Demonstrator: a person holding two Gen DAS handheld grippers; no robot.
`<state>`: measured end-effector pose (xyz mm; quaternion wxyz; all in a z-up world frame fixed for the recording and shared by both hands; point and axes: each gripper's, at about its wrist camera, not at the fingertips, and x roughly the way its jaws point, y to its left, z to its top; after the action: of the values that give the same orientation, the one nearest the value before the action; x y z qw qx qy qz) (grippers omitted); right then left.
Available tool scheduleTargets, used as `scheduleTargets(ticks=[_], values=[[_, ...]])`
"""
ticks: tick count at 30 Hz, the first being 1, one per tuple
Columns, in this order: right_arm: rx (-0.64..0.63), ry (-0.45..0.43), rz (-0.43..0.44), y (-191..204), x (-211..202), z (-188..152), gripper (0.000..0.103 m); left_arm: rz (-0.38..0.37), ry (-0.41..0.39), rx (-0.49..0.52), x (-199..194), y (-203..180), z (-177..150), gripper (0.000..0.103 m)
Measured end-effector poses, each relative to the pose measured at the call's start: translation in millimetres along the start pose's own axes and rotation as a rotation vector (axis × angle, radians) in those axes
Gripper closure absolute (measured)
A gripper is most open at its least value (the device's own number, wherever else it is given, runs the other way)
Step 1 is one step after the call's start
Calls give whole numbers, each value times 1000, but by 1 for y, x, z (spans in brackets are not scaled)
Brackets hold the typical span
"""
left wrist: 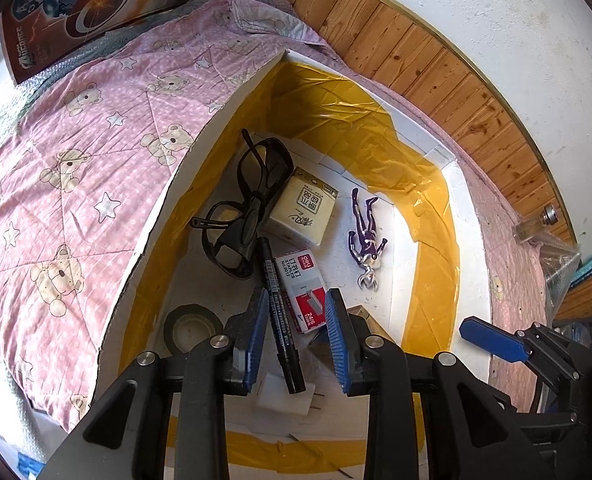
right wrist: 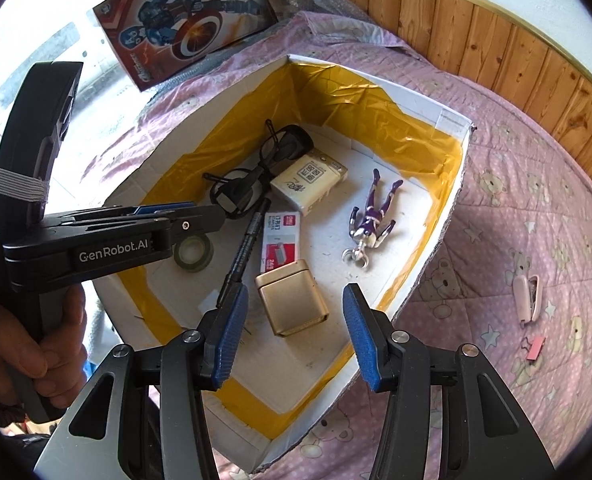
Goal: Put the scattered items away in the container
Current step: 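Lift both open tools out of the box toward the stapler and clip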
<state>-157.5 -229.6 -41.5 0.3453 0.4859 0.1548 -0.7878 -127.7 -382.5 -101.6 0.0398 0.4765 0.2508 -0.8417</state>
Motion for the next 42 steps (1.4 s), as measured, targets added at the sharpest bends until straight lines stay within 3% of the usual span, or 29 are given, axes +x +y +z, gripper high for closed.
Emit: scheduleTargets(ticks=[9, 26, 42], values=[[-8, -24, -1, 9, -14, -5, 50, 46, -37, 68, -16, -13, -9, 72], [6, -79, -5, 18, -46, -20, 50, 47, -64, 118, -45, -37, -29, 72], [118, -153, -2, -3, -73, -45, 50, 30, -69, 193, -60, -77, -47, 72]])
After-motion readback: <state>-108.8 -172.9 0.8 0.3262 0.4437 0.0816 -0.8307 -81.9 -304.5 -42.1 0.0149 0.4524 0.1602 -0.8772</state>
